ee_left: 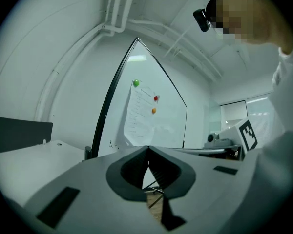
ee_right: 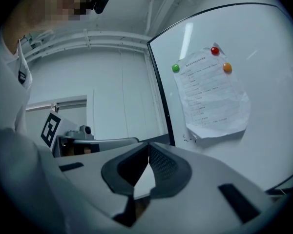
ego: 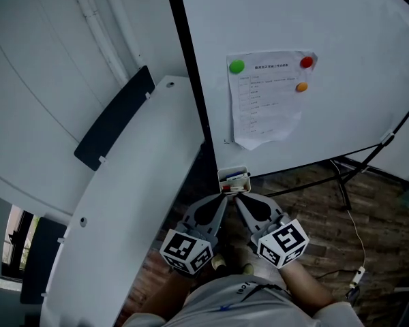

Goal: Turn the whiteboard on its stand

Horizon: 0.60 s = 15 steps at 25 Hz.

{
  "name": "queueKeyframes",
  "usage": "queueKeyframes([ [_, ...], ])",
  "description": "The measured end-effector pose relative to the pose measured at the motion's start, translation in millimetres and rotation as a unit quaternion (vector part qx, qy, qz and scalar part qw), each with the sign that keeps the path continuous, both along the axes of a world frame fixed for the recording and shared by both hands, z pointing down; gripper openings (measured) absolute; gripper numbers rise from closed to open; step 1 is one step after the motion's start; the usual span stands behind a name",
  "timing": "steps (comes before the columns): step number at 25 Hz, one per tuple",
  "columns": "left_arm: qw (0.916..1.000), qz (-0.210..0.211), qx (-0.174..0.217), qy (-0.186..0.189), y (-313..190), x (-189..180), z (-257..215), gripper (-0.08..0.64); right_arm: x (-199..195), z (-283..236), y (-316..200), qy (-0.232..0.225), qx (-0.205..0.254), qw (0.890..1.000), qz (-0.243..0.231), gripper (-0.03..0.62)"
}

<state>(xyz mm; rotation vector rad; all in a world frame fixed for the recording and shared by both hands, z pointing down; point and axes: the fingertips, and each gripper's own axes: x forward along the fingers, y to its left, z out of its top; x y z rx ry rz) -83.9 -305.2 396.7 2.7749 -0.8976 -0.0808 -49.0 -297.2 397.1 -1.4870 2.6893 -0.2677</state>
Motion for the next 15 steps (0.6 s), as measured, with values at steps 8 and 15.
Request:
queueKeyframes([
  [8,1.0,0.0,-0.006,0.0,21.2,13.9,0.4,0.012,6.2,-2.7,16.7,0.01,0.002,1.0,-0.007,0.014],
  [15,1.0,-0.006,-0.005,-0.002,29.4,20.9,1.4,0.012,13.8,-3.2,27.3,0.009,0.004,1.0,-0.008,0.014],
])
